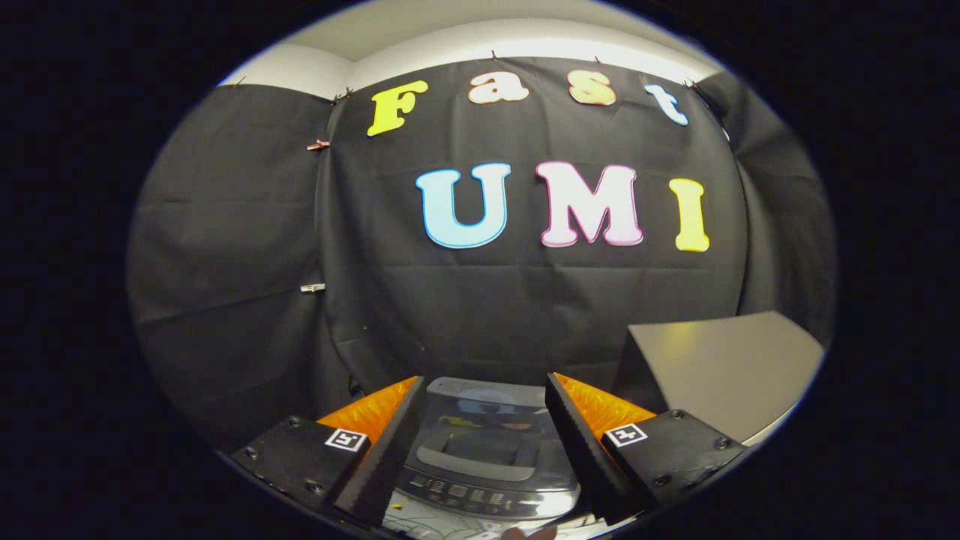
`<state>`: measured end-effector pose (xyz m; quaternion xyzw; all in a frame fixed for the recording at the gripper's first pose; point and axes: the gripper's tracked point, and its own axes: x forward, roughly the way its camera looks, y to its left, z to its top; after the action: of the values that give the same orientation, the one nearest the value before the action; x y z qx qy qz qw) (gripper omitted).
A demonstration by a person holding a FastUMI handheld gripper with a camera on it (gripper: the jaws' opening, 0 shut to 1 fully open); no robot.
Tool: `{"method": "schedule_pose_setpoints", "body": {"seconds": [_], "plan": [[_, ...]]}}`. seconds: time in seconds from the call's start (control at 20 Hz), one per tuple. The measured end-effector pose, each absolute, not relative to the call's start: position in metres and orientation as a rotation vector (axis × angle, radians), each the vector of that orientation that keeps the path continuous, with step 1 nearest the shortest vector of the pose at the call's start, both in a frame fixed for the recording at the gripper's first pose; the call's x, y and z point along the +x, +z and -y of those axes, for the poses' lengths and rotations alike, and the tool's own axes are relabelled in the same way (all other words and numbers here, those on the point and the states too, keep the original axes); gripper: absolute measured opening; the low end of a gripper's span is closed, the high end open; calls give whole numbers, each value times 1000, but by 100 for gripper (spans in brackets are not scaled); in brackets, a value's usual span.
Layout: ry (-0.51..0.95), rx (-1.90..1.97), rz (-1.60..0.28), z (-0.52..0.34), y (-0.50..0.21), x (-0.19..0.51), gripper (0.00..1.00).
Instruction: Put the clothes into the washing machine and then close the washing machine lid.
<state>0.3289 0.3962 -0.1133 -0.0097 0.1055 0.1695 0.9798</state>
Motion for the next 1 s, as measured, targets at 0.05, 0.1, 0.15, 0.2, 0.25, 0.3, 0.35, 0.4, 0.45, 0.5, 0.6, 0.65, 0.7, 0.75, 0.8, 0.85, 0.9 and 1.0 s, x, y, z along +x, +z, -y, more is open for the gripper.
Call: {"method": "schedule_pose_setpoints", "body": {"seconds": [0.05, 0.1, 0.15, 0.2, 0.25, 0.3, 0.35, 0.4, 0.45, 0.5, 0.6, 0.65, 0.7, 0.75, 0.8, 0.85, 0.9, 1.0], "plan": [[332, -49, -190, -389, -108, 324, 99], [335, -59, -165, -386, -101, 316, 99], [331, -60, -141, -380, -93, 308, 99], [324, -52, -125, -374, -86, 299, 99], [321, -36, -106, -369, -78, 289, 100], [315, -18, -89, -365, -69, 280, 100], [302, 3, -76, -356, -62, 271, 100], [290, 20, -66, -348, -57, 262, 100], [277, 27, -61, -340, -53, 253, 100], [267, 30, -55, -331, -50, 244, 100], [231, 28, -33, -311, -40, 226, 100], [215, 32, -18, -297, -36, 218, 100], [212, 33, -12, -289, -31, 207, 100], [205, 29, -13, -279, -30, 198, 100], [197, 18, -7, -269, -27, 191, 100], [188, 3, -1, -259, -21, 186, 100], [177, -13, 9, -248, -16, 179, 100], [152, -27, 17, -229, -10, 170, 100]]}}
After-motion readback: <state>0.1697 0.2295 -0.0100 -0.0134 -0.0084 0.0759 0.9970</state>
